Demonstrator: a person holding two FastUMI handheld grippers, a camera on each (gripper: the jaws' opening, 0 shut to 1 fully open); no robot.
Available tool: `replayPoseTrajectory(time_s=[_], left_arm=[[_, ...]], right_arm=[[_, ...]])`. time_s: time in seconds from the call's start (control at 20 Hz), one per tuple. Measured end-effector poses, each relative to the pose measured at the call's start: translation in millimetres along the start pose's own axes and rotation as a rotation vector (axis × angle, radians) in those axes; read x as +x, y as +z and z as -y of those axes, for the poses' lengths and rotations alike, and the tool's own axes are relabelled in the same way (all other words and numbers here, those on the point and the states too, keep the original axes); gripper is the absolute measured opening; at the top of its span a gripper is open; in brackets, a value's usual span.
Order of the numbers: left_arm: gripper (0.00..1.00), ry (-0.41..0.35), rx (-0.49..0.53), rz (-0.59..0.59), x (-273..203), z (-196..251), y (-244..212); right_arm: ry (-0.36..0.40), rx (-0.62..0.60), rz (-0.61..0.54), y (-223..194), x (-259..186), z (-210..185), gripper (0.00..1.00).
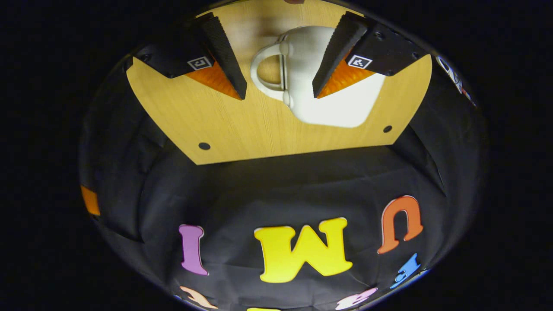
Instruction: First open the suitcase, pack the skin care products into it, and then close the suitcase.
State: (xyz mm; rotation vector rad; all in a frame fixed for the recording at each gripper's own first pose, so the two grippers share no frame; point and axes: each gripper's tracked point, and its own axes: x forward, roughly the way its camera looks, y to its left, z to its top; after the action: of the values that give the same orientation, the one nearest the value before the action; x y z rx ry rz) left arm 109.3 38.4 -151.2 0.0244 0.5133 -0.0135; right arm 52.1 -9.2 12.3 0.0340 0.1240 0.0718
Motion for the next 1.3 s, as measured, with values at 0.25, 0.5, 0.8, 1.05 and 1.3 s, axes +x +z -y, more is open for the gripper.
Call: replayPoseTrajectory(time_s=[0.25,0.5,0.8,1.05,1.3], left_arm=[[0.98,0.064,-0.056,0.21,-62.7,-46.9,74.0],[0.97,0.101,-0.076,0.351,-110.8,-74.0,106.9],[0.97,0.076,-0.114,0.433,-139.9,-82.8,116.3],[0.97,0.074,-0.136,0.415,-132.6,-95.4,116.2],[0.97,0.044,-0.101,0.418,-128.5,-86.5,121.6]], right_arm=[[-0.001,-0.014,0.045,25.1,0.4,-31.0,0.8],[0.031,-0.052,0.082,32.0,-6.1,-70.0,0.78],[0.083,-0.119,0.076,21.9,-10.0,-113.6,0.8],[0.084,-0.112,0.084,26.4,-4.5,-127.3,0.8],[0.063,-0.098,0.082,19.7,-3.6,-118.9,0.79]])
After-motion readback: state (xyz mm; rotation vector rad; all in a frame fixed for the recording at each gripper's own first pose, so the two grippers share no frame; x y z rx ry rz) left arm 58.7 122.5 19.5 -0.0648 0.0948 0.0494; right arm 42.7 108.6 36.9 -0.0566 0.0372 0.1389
